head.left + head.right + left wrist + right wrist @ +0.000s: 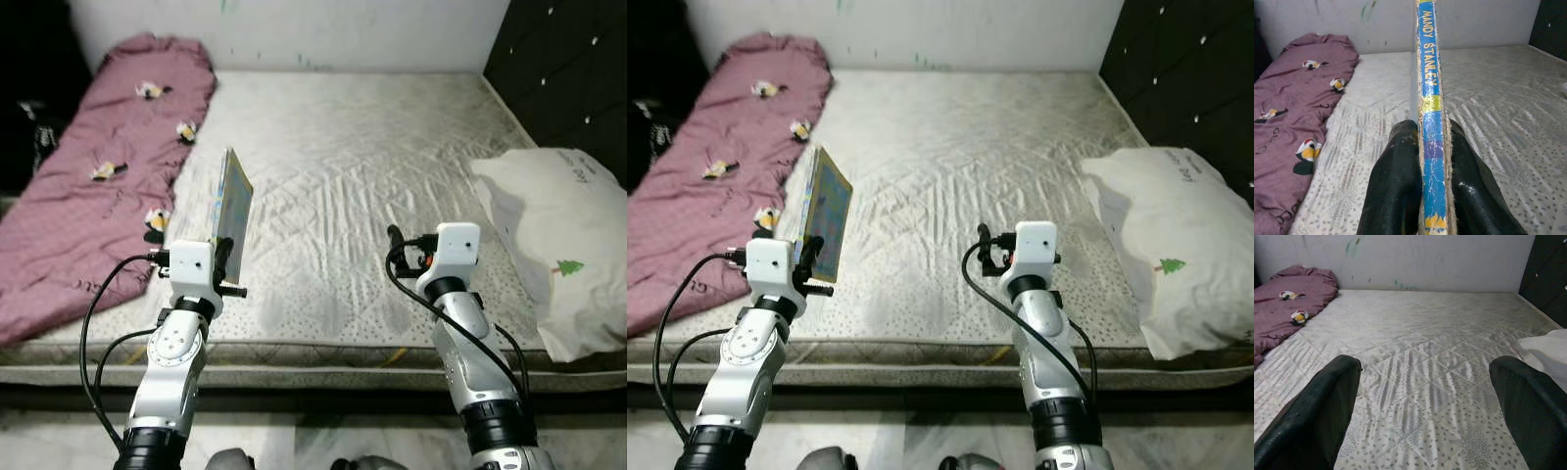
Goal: Clean up the room
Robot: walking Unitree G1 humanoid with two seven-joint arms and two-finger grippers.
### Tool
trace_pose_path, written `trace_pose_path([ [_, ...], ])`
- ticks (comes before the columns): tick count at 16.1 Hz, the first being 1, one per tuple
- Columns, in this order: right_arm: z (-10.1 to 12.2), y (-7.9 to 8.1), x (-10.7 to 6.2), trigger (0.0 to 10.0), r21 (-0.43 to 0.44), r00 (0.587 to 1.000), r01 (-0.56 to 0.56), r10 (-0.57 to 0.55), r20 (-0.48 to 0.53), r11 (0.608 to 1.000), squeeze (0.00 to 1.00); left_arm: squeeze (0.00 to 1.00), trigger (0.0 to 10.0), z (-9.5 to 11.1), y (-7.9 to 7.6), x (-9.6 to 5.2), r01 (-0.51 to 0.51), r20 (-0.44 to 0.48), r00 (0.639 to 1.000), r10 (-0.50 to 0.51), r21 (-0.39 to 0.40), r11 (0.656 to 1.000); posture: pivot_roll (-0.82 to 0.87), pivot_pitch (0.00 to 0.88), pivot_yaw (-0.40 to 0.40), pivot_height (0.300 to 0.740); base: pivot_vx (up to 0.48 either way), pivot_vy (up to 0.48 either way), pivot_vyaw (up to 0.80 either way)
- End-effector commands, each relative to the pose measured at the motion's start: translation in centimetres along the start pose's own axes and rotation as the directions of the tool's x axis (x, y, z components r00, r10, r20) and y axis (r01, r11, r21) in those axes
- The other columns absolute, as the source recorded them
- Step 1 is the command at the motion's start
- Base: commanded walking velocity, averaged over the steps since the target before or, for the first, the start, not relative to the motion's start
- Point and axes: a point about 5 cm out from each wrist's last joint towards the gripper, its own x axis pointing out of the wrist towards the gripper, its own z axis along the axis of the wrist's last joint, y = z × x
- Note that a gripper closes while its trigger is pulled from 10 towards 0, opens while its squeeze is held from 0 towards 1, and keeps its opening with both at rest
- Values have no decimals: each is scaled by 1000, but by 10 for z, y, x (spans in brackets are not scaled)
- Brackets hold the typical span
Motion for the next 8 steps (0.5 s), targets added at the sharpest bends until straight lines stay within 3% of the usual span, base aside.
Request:
trace_pose_path([
  [1, 3, 0, 2, 10000, -10, 1000, -4, 4, 3, 1000, 0, 0, 10000, 14, 0, 3, 4, 67, 998, -4, -2, 1000, -37, 0, -6, 740, 311, 0, 0],
  [6, 4, 1, 3, 10000, -12, 1000, -7, 7, 4, 1000, 0, 0, 10000, 13, 1, 2, 5, 63, 998, -5, -9, 1000, -37, 0, -11, 740, 327, 0, 0],
  [8, 4, 1, 3, 10000, -14, 1000, -8, 8, 5, 1000, 0, 0, 10000, 11, 0, 3, -17, 54, 998, 16, 14, 1000, -39, 0, -11, 740, 0, 0, 0],
])
